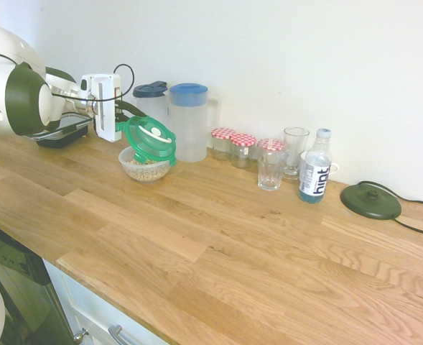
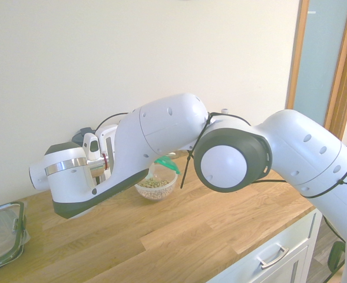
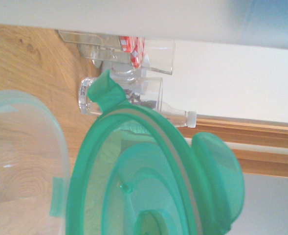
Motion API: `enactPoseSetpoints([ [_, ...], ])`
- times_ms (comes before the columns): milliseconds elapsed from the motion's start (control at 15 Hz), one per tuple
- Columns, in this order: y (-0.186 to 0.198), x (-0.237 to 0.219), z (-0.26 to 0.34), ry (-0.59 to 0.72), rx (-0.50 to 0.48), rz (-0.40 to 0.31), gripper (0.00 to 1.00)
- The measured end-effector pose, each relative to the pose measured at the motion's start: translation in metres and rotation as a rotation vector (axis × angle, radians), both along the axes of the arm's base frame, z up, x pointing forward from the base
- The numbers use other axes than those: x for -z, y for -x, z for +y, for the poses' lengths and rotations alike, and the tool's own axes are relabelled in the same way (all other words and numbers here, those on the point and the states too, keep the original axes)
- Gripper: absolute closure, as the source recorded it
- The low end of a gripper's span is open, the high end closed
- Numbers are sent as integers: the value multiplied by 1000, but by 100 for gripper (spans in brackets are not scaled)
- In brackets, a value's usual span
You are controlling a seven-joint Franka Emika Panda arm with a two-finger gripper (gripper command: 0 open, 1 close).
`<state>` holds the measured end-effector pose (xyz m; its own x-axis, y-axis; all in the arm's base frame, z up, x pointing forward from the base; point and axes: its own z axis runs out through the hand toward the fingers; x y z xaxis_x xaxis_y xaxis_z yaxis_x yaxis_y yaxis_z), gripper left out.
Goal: Cover the lid of food container
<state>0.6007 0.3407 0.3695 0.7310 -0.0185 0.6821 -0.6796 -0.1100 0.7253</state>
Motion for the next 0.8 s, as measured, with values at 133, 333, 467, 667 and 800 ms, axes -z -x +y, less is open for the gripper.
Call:
enactPoseSetpoints([
  [133, 5, 2, 8, -19, -12, 14, 0],
  [333, 10, 7, 17, -72, -23, 47, 0],
  [467, 13, 7, 22, -110, -18, 66, 0],
  [667, 17, 5, 28, -156, -12, 85, 0],
  [800, 21, 4, 32, -198, 1, 103, 0],
])
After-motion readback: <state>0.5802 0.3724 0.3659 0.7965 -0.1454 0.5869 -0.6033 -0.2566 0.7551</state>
